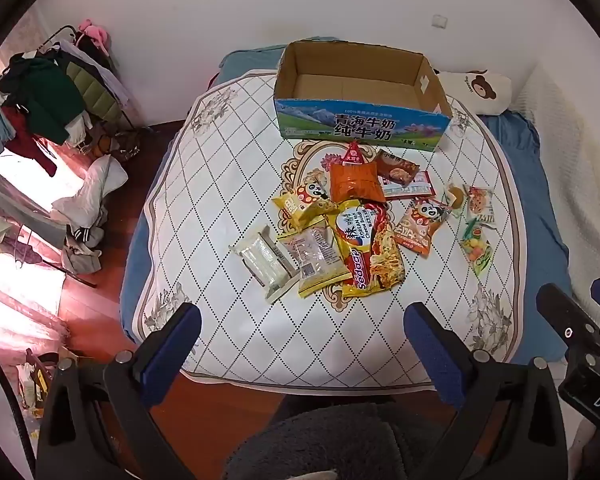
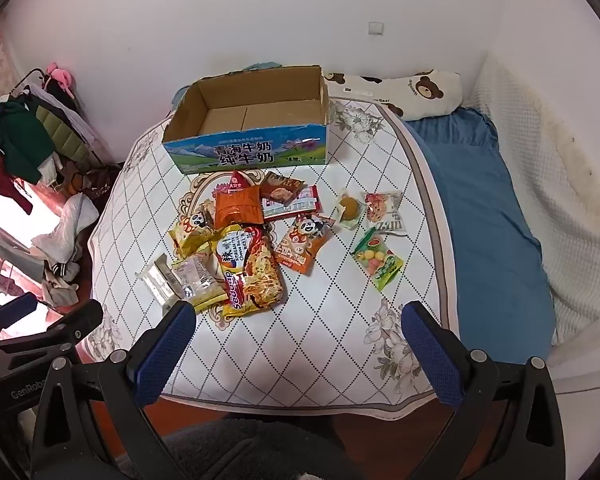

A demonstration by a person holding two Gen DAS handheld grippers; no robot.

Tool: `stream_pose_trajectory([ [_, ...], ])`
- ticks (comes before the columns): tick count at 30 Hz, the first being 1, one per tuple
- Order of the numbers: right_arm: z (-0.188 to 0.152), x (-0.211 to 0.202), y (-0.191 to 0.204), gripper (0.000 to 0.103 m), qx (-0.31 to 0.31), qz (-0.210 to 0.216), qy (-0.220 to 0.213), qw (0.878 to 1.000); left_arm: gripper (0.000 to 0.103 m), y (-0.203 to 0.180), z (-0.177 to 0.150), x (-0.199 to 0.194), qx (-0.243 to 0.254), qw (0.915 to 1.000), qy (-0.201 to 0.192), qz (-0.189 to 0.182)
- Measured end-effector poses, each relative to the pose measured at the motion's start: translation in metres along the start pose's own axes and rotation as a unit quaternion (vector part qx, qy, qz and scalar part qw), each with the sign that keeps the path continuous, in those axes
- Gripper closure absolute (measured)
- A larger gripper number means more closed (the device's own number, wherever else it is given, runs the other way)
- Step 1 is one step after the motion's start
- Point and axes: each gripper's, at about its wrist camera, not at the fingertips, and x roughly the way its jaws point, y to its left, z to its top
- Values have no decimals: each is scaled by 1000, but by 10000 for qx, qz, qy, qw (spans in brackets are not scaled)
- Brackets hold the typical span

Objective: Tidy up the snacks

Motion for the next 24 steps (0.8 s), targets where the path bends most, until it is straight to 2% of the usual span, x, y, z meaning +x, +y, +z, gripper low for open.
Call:
stream_pose_trajectory([
  [24, -1, -6, -3, 0, 51, -41, -81, 9999, 0, -3, -2, -3, -7, 10000, -73, 7],
])
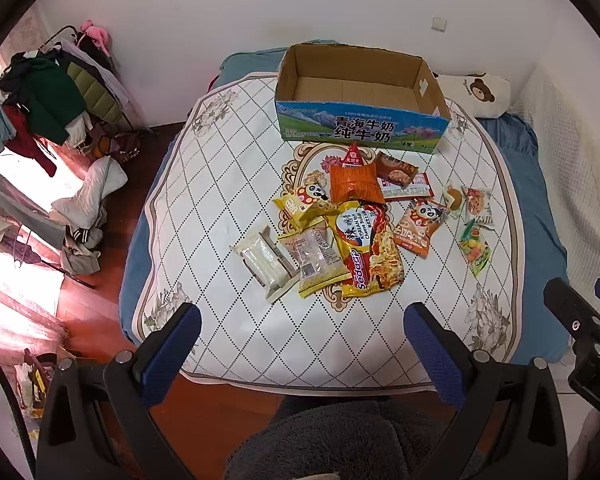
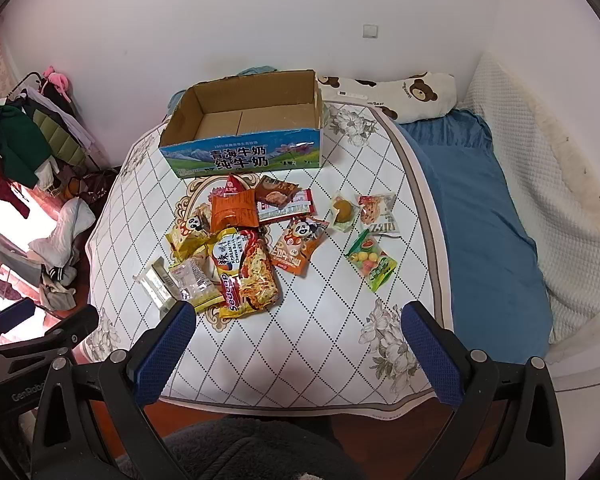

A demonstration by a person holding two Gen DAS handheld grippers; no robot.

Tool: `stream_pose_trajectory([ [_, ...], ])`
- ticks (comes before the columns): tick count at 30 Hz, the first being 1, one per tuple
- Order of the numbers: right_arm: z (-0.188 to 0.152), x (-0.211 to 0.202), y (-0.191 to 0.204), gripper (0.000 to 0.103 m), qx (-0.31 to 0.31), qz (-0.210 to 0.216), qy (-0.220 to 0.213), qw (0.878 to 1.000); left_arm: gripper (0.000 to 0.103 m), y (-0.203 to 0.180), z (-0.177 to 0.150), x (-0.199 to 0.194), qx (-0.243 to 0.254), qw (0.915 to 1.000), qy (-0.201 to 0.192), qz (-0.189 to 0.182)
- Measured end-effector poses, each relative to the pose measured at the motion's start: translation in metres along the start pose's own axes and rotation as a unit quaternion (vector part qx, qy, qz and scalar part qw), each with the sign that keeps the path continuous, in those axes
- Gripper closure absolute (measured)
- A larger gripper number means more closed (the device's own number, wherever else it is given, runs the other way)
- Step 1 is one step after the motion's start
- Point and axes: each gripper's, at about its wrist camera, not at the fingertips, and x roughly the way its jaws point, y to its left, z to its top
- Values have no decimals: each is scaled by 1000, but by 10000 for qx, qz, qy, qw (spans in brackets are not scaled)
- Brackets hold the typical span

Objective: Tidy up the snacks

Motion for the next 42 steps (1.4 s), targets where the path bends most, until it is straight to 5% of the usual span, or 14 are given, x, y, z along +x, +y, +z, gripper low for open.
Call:
stream_pose_trajectory([
  [42, -1, -6, 0, 0, -75, 41, -58, 9999, 0, 9, 1, -17, -38, 9998, -213, 9],
])
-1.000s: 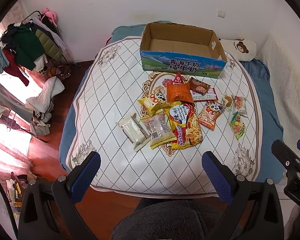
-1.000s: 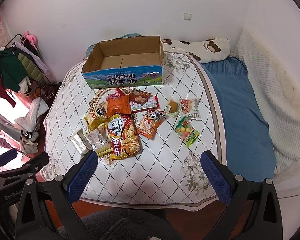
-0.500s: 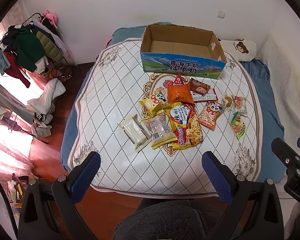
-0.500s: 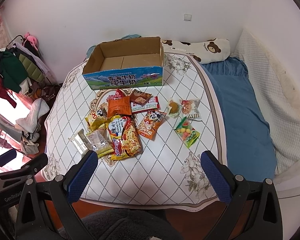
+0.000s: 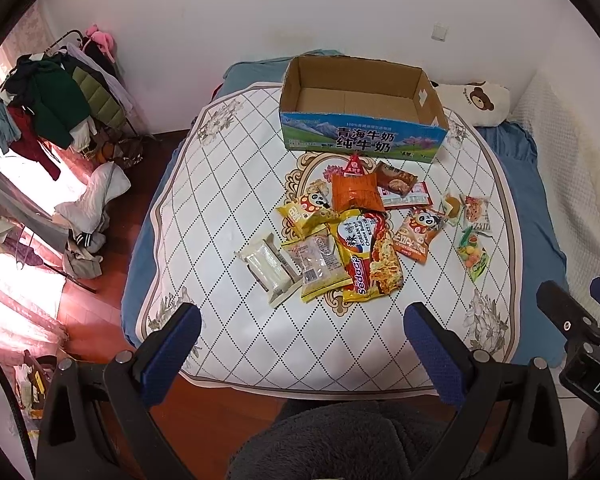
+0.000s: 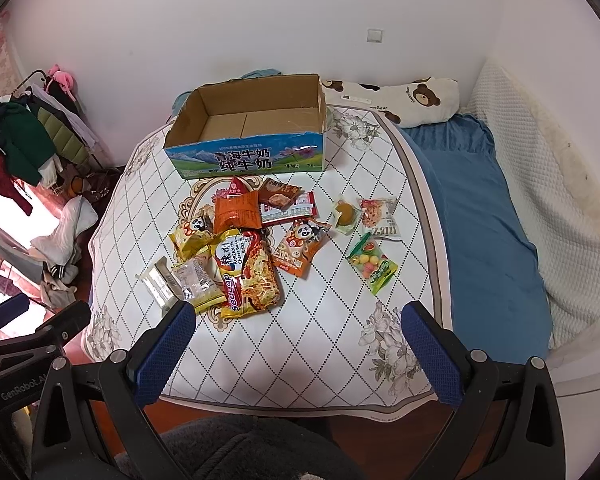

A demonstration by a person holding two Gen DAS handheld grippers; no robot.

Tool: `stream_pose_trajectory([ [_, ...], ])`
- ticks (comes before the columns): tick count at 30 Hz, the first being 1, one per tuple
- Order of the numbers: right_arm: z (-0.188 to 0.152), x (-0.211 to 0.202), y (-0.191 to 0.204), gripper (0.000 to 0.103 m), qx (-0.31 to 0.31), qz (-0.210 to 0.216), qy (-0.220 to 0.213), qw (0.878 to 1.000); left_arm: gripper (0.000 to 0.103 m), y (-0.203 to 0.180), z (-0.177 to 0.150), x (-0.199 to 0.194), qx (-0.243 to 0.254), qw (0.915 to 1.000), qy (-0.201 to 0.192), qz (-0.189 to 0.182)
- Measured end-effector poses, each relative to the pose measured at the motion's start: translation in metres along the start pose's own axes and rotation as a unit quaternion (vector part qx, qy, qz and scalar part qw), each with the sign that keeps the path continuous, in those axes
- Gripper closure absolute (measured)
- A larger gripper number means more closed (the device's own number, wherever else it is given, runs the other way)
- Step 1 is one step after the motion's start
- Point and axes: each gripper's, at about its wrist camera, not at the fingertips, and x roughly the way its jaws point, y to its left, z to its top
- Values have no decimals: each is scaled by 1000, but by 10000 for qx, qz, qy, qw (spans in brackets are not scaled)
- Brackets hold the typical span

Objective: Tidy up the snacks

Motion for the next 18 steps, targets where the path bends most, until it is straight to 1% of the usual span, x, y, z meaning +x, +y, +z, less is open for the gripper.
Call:
stream_pose_trajectory([
  [18, -1, -1, -2, 0, -4, 7, -2, 10000, 0, -2, -1, -3, 12, 10000, -33, -23],
])
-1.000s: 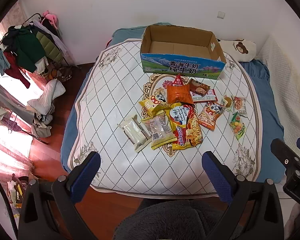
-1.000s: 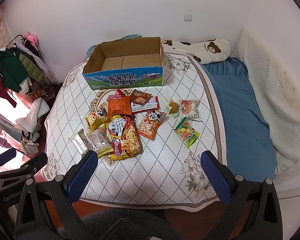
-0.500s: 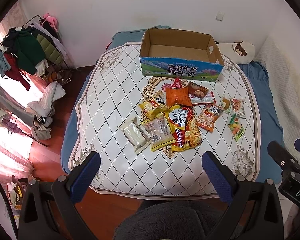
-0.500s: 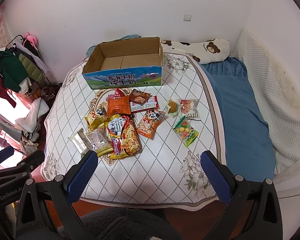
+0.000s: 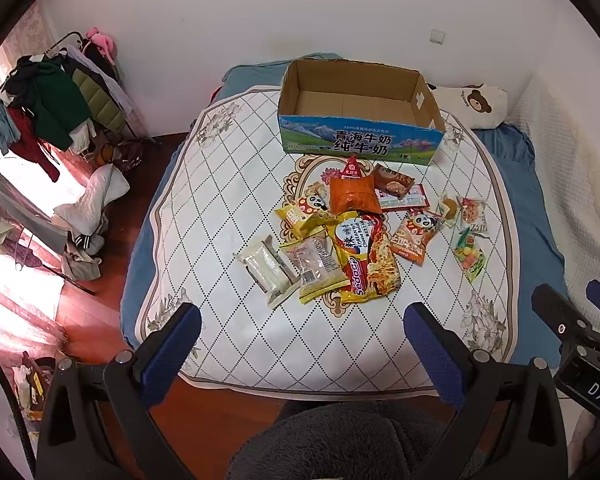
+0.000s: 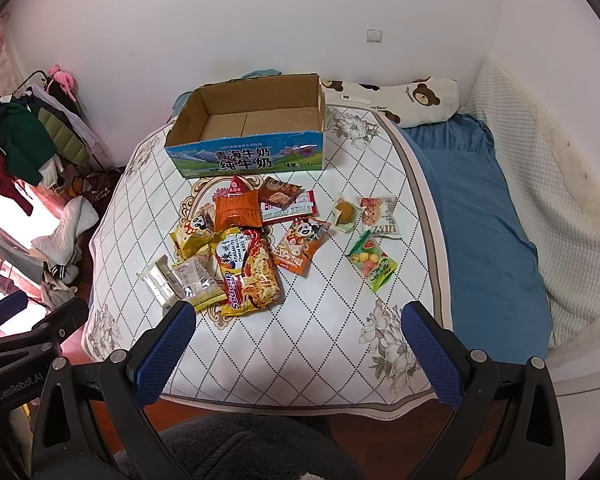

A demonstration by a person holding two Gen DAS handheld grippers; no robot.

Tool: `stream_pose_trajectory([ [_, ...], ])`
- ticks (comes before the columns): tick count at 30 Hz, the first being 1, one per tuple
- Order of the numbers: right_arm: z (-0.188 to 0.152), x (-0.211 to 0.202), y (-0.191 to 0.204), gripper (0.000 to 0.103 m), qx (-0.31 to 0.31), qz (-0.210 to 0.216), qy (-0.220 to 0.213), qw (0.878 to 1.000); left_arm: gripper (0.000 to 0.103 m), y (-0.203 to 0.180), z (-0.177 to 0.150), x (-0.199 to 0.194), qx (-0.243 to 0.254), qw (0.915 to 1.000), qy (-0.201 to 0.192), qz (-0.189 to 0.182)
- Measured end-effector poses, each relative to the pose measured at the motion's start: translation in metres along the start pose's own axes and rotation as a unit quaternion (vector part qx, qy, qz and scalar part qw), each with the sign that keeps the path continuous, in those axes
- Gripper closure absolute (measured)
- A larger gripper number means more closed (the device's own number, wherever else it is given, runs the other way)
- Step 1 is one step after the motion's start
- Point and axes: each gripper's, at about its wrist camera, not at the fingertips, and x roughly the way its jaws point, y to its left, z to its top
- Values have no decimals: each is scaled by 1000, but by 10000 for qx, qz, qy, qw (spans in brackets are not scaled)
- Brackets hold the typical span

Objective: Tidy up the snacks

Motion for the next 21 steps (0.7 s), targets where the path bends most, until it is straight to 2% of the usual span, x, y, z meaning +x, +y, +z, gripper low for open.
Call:
stream_pose_trajectory([
  [11, -2, 3, -3, 0, 19, 29, 24, 10000, 0, -4, 6, 5, -13, 9999, -28, -100],
  [15, 4, 28, -7, 0, 130, 188, 68, 9997, 0, 7, 16, 25, -157, 9997, -3, 185],
  [20, 16, 97, -2, 0, 123, 445, 180, 9988, 0, 22, 21, 78, -152, 9950, 172, 968],
  [21, 18, 114, 1, 0, 89, 465, 266, 9985, 0, 24, 21, 93, -127, 9933, 306, 1103],
])
